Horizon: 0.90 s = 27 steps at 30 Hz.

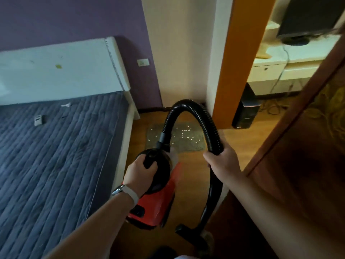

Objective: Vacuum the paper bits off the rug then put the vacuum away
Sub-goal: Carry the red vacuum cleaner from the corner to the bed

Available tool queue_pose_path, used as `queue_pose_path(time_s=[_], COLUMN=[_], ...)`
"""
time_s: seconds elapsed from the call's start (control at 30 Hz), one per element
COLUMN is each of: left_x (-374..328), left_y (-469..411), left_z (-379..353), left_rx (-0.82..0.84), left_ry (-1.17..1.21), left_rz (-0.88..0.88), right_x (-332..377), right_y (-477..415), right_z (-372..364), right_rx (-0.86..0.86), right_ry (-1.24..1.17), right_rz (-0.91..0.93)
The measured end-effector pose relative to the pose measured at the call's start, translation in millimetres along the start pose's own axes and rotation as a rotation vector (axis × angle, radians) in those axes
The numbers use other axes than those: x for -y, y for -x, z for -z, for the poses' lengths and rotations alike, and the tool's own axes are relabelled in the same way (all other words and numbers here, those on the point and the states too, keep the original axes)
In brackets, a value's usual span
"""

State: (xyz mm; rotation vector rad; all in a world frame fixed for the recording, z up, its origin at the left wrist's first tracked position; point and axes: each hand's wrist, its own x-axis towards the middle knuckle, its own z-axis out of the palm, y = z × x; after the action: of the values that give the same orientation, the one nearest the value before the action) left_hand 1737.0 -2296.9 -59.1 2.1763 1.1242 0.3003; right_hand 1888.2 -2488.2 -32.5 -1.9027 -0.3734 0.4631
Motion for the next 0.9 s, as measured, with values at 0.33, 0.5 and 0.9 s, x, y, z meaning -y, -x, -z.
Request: queue_pose_path(time_s=[0.33, 0.5, 0.9], left_x=[4, 30, 75], left_y=[-86, -148, -313], left_z=[4, -5, 14], left_rx=[-0.106, -0.045, 0.019], left_ry=[0.050, 0.061, 0.130], left_rz=[0.144, 0.204, 0.278], right_x=[44, 54, 99], right_y=[-114, -166, -308], right_z=[-45, -81, -199], right_rx=[0.148, 0.181, 0.187], right_ry=[0.106, 0.166, 0.223], right_rz=[0.094, 0.068, -0.022])
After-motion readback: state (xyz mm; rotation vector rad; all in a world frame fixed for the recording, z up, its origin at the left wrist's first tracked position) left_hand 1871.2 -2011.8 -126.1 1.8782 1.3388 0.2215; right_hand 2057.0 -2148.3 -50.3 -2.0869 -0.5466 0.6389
